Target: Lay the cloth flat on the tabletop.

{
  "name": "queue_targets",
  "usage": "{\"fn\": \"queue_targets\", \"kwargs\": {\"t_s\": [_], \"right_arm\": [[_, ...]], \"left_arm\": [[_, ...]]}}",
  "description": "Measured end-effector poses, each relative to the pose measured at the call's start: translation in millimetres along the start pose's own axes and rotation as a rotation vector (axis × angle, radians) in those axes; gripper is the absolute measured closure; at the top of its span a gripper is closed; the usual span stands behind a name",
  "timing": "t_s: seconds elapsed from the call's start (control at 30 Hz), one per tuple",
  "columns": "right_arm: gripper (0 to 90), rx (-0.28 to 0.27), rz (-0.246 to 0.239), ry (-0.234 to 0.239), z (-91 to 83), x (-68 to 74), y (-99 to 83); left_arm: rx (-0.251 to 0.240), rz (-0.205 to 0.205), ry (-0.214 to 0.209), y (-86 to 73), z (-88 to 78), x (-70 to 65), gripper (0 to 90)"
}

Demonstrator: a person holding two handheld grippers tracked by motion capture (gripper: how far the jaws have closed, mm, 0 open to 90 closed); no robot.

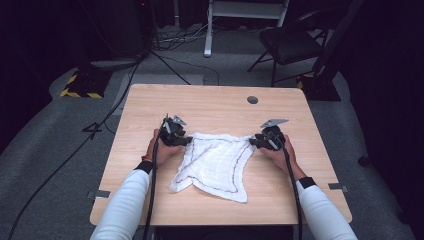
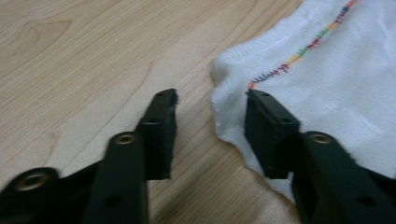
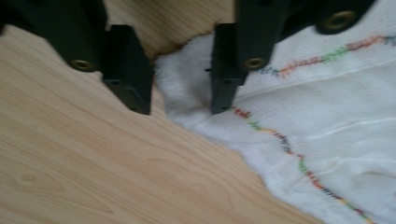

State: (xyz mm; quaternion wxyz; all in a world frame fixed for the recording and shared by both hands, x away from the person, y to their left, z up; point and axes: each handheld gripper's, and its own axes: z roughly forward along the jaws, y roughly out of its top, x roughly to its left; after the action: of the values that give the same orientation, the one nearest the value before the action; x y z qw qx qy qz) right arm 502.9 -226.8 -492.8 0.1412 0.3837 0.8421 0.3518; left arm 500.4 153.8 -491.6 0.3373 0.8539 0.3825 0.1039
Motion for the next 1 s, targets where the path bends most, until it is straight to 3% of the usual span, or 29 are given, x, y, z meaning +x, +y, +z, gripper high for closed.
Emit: {"fn": "queue_targets", "kwargs": {"t_s": [0.1, 0.17, 0.2, 0.33, 0.37, 0.4, 0.47, 0.5, 0.53, 0.7, 0.77, 0.83, 1.0], "right_arm": [[81.3, -0.007, 0.000, 0.027, 0.3, 1.5, -0.2], [85.5, -0.005, -0.014, 0.026, -1.0, 2.0, 0.0], [86.1, -0.010, -0.024, 0.013, -3.3, 2.2, 0.4], [86.8, -0.071, -0.048, 0.001, -23.6, 1.4, 5.9], [86.9, -0.107, -0.062, -0.008, -39.0, 2.1, 10.9], [86.9, -0.130, -0.064, -0.015, -47.6, 2.4, 13.8], [87.0, -0.157, -0.062, -0.015, -56.5, 2.6, 17.0], [87.0, -0.201, -0.078, -0.032, -74.7, 5.1, 25.2], [87.0, -0.201, -0.078, -0.032, -74.7, 5.1, 25.2], [87.1, -0.287, -0.108, -0.077, -116.0, 10.2, 46.5], [87.1, -0.342, -0.106, -0.103, -139.1, 10.5, 54.4], [87.1, -0.357, -0.107, -0.120, -146.8, 10.4, 56.5], [87.0, -0.370, -0.106, -0.133, -150.6, 9.0, 58.1]], "left_arm": [[-0.003, 0.012, -0.028, -0.4, 0.2, 0.6, 78.6], [0.000, 0.052, 0.000, 0.7, -1.5, 0.6, 85.7], [-0.011, 0.051, 0.003, 0.8, -2.9, 0.4, 87.0], [-0.114, 0.072, 0.020, 7.4, -30.6, 1.9, 87.7], [-0.132, 0.067, 0.017, 9.0, -35.7, 1.9, 87.9], [-0.169, 0.087, 0.030, 14.5, -48.8, 2.4, 87.9], [-0.194, 0.096, 0.030, 18.0, -55.0, 1.8, 87.9], [-0.214, 0.099, 0.028, 22.1, -60.7, 0.1, 87.9], [-0.237, 0.107, 0.026, 26.6, -66.5, -2.6, 87.9], [-0.317, 0.181, 0.036, 53.0, -94.9, -18.4, 88.0], [-0.330, 0.208, 0.057, 60.5, -101.5, -24.1, 88.1], [-0.341, 0.215, 0.048, 64.5, -104.5, -26.4, 88.2], [-0.354, 0.209, 0.082, 68.5, -97.2, -26.8, 88.1]]}}
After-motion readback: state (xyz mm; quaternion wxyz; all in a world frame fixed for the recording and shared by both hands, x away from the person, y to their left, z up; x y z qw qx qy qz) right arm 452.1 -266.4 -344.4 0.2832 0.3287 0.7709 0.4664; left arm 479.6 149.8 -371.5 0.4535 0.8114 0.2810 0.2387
